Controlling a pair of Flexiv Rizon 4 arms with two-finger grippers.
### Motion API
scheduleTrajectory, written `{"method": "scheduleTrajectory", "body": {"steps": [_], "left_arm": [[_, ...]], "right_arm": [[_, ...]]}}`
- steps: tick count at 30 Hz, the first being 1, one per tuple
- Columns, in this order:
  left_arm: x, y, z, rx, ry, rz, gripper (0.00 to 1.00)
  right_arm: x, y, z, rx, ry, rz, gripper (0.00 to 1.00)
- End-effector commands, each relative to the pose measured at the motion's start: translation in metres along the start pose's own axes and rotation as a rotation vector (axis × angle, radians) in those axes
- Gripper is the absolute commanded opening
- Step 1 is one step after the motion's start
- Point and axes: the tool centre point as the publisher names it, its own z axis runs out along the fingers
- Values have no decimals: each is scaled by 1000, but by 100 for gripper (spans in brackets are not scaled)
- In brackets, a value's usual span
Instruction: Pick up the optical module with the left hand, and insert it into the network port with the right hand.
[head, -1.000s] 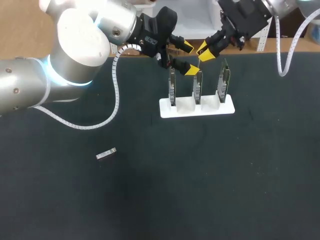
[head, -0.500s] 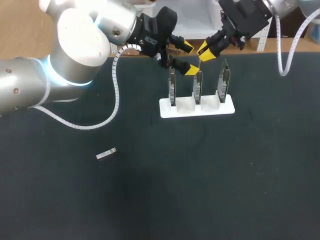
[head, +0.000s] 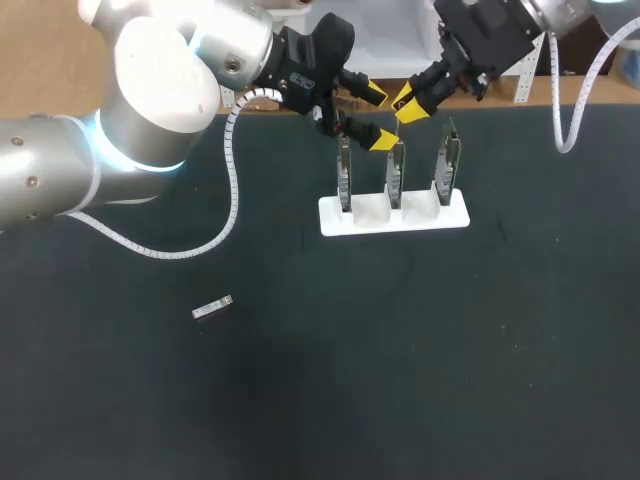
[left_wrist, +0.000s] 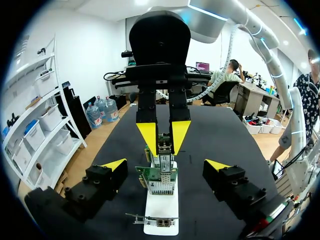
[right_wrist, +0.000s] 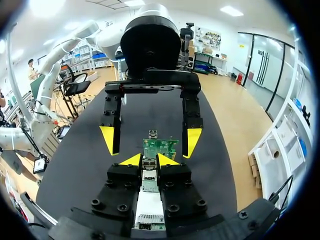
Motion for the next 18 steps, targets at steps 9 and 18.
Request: {"method": "scheduleTrajectory", "body": {"steps": [9,18], "left_arm": [[-1,2,0,2,6,-1,100],[-1,2,0,2,6,-1,100]], "right_arm": [[3,4,5,-5,4,10,0],[2,5,5,4,7,-2,0]]}}
